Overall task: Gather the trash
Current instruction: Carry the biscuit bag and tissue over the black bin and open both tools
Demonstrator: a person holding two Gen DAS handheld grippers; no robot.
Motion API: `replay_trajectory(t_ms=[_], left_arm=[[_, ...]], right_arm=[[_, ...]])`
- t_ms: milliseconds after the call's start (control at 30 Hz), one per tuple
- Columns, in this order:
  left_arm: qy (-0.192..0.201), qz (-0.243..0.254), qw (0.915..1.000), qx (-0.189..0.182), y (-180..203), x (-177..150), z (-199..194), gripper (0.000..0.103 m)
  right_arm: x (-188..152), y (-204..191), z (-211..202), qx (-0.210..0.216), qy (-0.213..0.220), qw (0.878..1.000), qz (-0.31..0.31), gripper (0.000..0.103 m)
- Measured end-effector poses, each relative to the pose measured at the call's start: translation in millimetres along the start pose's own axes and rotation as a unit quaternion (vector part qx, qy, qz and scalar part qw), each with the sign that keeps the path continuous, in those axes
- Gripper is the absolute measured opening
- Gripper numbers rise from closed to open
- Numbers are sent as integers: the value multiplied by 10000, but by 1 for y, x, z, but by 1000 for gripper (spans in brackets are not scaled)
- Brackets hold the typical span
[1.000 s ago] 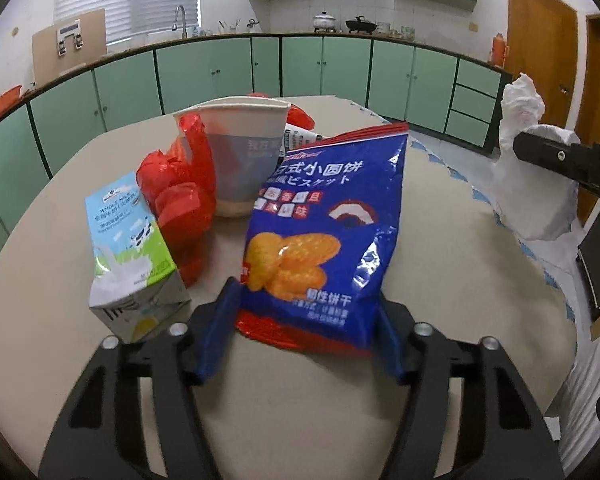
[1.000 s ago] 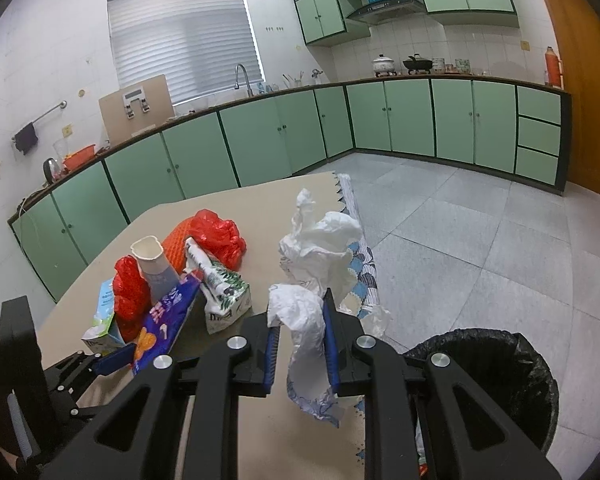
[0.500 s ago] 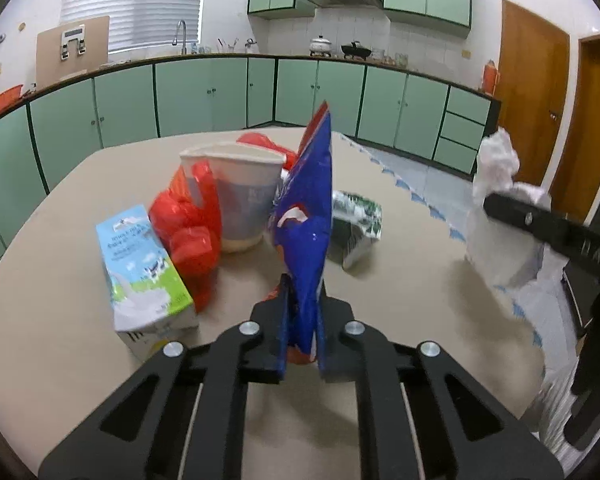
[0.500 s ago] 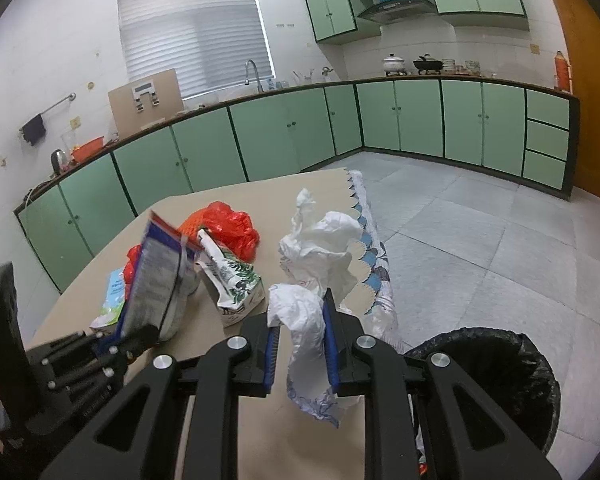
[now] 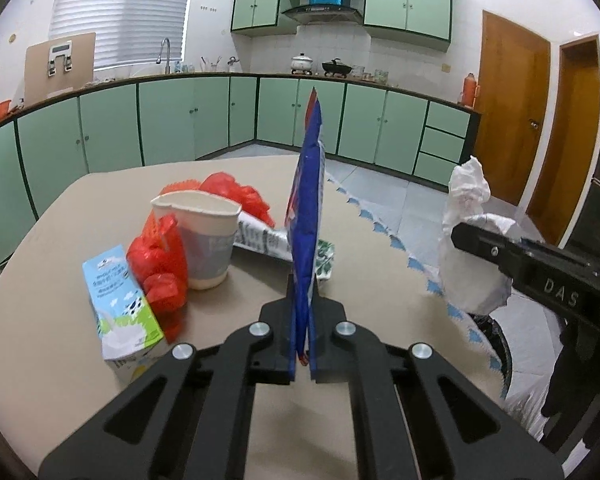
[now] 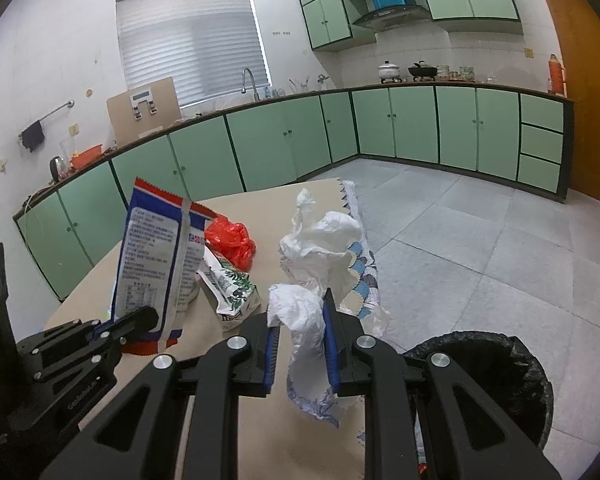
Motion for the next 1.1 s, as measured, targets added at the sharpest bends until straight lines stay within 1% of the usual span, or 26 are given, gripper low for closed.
replay_trajectory(t_ms=[133,267,467,533,667,833,967,1100], left_arm=[[86,28,9999,-82,7,9,2,2],[201,68,9995,-250,18,19,4,2],[311,215,9971,-658,48,32,8,2],[294,277,9960,-800,60,34,12,2],[271,431,9931,-1057,88,37,21,2],[133,619,9876,-1440,131,39,43,2],[29,799,9835,-1625,161,35,61,2],[-147,927,9807,-1715,185,28,82,3]], right_arm=[[2,3,-9,-59,59,10000,48,19],[4,9,-23,-165,177,9997,61,19],[12,31,-54,-423,461,9978,201,19],[13,43,-62,-572,518,9966,276,19],[9,71,-67,-872,498,9937,494,19],[1,112,-69,-1192,451,9883,841,19],[-4,138,-72,-1398,458,9833,1070,19],[-10,157,-65,-1564,361,9793,1237,19]])
Point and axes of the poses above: each gripper's, at about its wrist camera, not at the fingertips, and z roughly the way its jaws point, y to its right, x to its top, the point moved 1 cm from there along z, roughly the way its jaws point, and after that the axes turned 6 degrees about z, right-handed, at the moved point
